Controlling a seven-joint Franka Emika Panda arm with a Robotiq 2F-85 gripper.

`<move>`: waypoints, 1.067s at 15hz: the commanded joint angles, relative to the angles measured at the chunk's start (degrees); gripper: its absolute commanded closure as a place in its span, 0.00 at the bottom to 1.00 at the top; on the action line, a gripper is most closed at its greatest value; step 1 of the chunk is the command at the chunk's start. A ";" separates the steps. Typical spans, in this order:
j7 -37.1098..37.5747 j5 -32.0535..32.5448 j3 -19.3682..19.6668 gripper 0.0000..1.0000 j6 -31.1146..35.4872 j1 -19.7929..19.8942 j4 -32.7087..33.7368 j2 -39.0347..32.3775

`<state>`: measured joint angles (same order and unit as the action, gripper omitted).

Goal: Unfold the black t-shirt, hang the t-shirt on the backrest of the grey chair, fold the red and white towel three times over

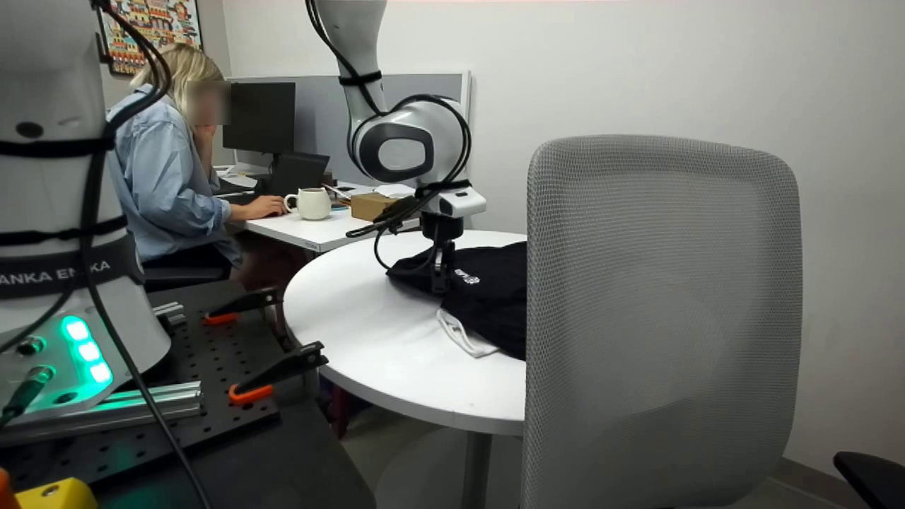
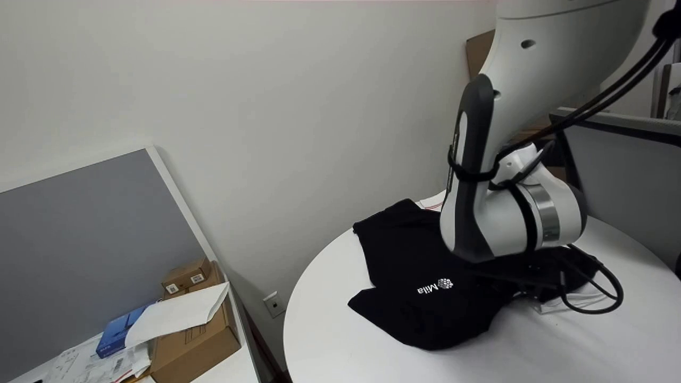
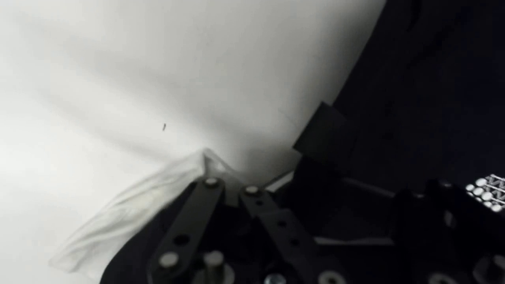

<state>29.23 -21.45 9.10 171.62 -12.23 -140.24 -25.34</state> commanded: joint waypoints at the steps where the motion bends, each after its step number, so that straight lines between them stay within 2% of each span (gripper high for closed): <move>1: -4.05 2.58 -0.98 1.00 -6.56 4.50 -4.18 12.80; 4: -7.72 4.19 -1.28 1.00 -13.72 8.32 -4.94 22.17; 9: -10.73 10.35 -1.38 1.00 -34.44 13.75 -1.07 36.06; 13: -11.82 14.09 -2.23 1.00 -52.46 16.57 6.90 43.66; 16: -11.74 15.83 -2.94 1.00 -61.06 17.98 15.15 46.48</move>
<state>18.25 -7.56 7.39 118.67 3.89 -132.32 18.69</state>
